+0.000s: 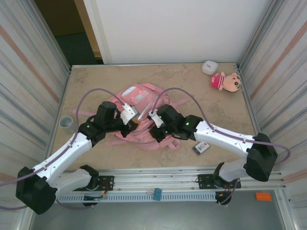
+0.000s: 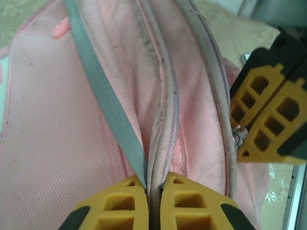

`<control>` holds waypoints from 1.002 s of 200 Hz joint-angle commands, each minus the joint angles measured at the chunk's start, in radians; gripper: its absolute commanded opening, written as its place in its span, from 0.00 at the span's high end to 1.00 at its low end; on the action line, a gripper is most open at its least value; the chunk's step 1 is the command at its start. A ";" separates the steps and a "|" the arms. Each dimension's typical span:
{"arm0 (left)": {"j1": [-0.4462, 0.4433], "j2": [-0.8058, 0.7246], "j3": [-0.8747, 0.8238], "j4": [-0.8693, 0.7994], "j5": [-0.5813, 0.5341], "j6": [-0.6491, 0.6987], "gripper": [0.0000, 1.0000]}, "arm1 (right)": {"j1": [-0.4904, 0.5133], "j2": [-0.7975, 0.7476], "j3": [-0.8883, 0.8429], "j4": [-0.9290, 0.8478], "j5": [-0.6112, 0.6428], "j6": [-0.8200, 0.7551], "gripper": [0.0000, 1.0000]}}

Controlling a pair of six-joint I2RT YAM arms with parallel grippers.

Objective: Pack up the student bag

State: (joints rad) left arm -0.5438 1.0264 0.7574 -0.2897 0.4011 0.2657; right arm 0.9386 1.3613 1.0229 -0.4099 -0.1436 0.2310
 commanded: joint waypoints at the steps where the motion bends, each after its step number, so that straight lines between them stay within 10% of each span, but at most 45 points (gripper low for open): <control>1: 0.036 -0.036 0.006 -0.058 -0.051 0.049 1.00 | -0.071 -0.092 -0.012 -0.114 0.051 0.003 1.00; 59: 0.043 0.013 0.030 -0.081 0.017 0.082 1.00 | -0.102 -0.055 0.038 -0.167 -0.248 -0.014 1.00; 95: -0.042 0.009 0.024 -0.048 0.078 0.105 0.49 | -0.102 -0.040 0.026 -0.072 -0.297 0.049 1.00; 113: -0.073 -0.015 -0.012 -0.023 0.049 0.131 0.41 | -0.105 -0.044 0.031 -0.052 -0.329 0.060 1.00; 177: -0.210 0.059 -0.015 0.020 -0.159 0.246 0.37 | -0.129 -0.040 0.063 -0.024 -0.456 0.078 1.00; 200: -0.228 0.089 -0.008 0.019 -0.158 0.264 0.76 | -0.150 -0.041 0.063 -0.042 -0.462 0.091 0.99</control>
State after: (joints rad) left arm -0.7509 1.0866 0.7399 -0.2756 0.2703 0.4751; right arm 0.8032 1.3369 1.0252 -0.5018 -0.5011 0.2825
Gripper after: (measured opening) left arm 0.415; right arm 0.064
